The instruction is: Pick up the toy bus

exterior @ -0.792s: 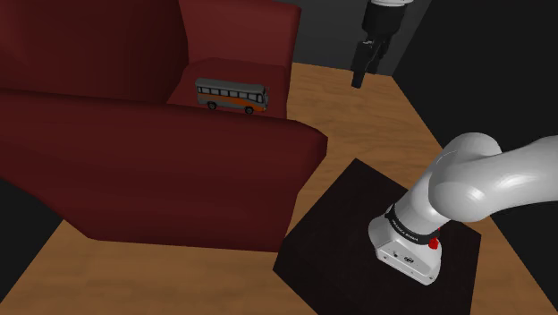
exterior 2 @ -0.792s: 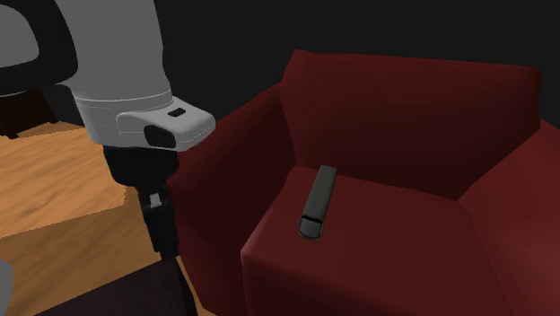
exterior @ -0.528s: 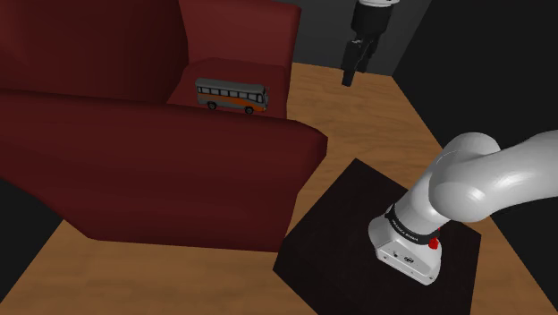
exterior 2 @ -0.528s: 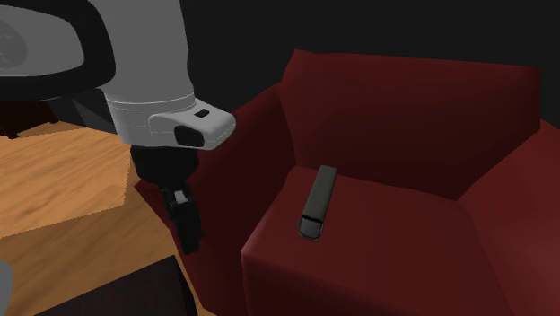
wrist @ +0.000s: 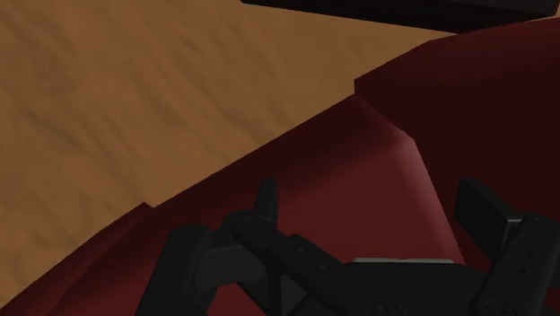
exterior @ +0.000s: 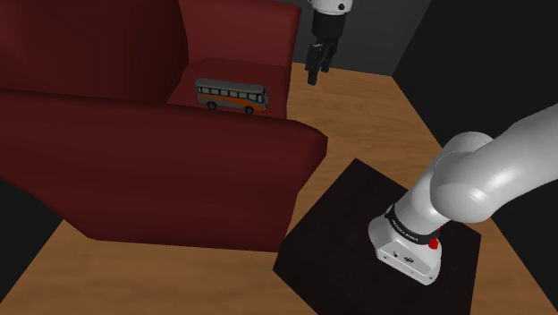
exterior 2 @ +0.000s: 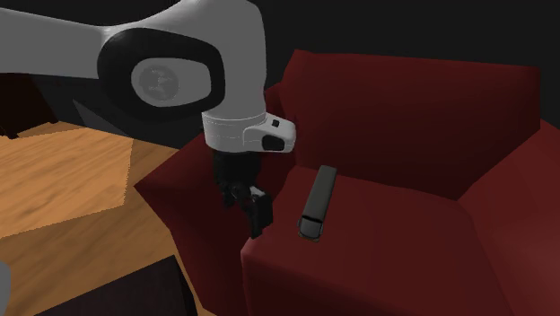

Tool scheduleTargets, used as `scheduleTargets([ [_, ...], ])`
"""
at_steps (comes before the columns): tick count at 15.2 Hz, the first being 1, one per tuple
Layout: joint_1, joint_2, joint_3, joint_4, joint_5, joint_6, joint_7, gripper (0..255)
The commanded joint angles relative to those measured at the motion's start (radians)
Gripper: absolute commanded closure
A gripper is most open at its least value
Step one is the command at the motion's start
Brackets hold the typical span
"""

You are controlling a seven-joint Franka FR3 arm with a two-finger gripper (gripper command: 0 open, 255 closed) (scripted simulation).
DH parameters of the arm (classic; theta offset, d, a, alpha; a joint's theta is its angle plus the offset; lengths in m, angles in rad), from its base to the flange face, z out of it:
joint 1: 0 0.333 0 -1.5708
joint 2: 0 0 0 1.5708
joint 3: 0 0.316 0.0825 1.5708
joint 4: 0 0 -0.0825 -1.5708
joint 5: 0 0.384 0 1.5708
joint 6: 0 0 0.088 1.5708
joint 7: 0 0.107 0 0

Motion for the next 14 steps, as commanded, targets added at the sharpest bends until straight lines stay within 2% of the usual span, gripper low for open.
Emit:
scheduleTargets([
  [1, 0.008, 0.077, -0.006, 0.038, 0.008, 0.044, -0.028, 0],
  [8, 0.031, 0.338, -0.009, 0.229, 0.046, 0.127, -0.121, 0],
  [14, 0.041, 0.563, 0.006, 0.443, 0.08, 0.148, -0.194, 0],
])
